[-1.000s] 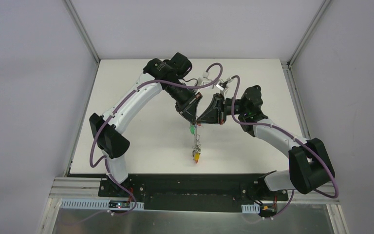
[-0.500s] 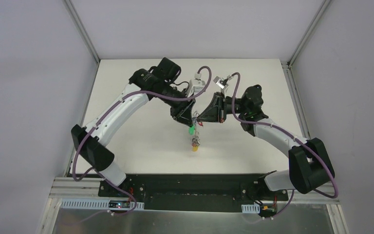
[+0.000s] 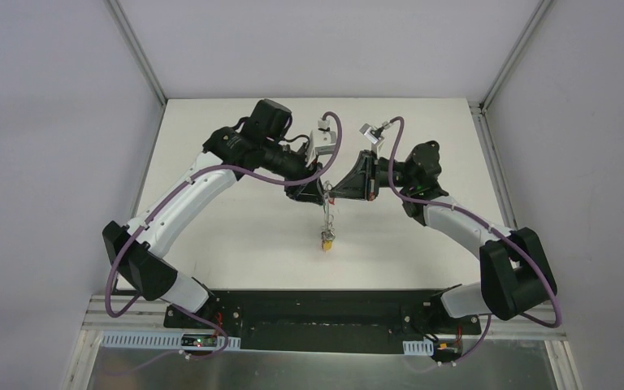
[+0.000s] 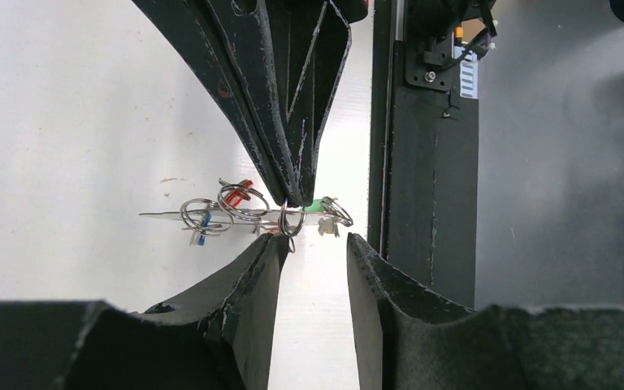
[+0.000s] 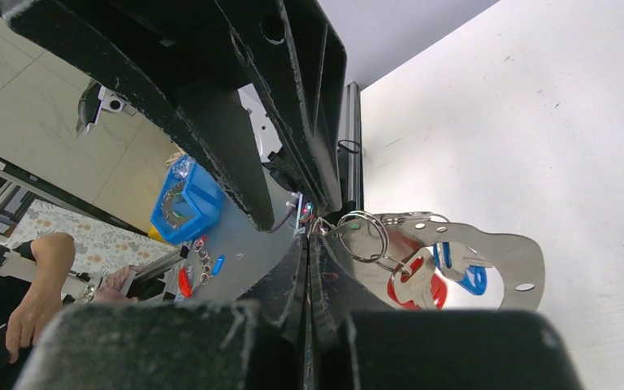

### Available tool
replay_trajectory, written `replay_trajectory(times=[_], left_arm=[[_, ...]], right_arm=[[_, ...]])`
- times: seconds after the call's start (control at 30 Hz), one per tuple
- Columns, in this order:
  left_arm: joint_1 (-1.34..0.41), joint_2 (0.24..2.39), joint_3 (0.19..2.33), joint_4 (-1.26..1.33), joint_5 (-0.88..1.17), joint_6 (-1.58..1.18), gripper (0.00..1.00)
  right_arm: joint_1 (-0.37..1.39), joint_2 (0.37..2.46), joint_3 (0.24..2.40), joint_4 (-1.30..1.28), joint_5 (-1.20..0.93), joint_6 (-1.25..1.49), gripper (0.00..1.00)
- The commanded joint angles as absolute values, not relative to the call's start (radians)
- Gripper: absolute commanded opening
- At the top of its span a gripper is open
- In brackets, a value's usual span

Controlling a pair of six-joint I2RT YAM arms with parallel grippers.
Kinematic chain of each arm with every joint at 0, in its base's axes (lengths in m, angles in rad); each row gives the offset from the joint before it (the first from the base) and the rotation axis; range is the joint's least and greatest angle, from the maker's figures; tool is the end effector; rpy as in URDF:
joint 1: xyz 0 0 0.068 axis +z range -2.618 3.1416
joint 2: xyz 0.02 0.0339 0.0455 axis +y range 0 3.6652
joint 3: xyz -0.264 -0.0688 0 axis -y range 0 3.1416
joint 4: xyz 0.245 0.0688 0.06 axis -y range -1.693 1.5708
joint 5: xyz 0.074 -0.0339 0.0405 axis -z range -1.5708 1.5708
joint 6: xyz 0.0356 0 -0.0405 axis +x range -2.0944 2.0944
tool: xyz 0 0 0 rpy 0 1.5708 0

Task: Put the keys on the keyring

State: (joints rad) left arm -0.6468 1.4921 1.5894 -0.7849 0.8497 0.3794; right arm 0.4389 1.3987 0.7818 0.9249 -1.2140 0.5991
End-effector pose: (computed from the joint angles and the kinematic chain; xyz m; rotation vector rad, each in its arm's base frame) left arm 0.2334 -0.2097 0.3983 1.4545 1.6458 -1.0984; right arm 0.2499 0.1542 0.3070 -1.0586 1.3105 1.5652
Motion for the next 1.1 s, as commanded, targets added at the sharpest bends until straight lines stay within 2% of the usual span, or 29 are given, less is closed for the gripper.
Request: replay_trajectory(times=[0.0, 0.3, 0.7, 1.07], left_arm=[[-0.646, 1.486, 1.573, -0.746, 0.839, 0.428, 0.36], [-0.656, 1.473, 1.516, -0.738, 0.827, 0.459, 0.26], [-0.669, 1.489, 1.522, -0.738, 0.839, 0.453, 0.01], [-0.684, 1.495, 1.543, -0.772, 0.79, 0.463, 0.0]], right_arm=[[0.433, 1.39, 0.821, 1.005, -1.207, 0.617, 0.0], [0.427, 1.394, 0.826, 1.006, -1.206, 0.617, 0.0], [0.423, 1.402, 0.819, 1.004, -1.187, 0.616, 0.0], [0.42, 1.402, 0.817, 0.979, -1.165, 0.608, 0.0]])
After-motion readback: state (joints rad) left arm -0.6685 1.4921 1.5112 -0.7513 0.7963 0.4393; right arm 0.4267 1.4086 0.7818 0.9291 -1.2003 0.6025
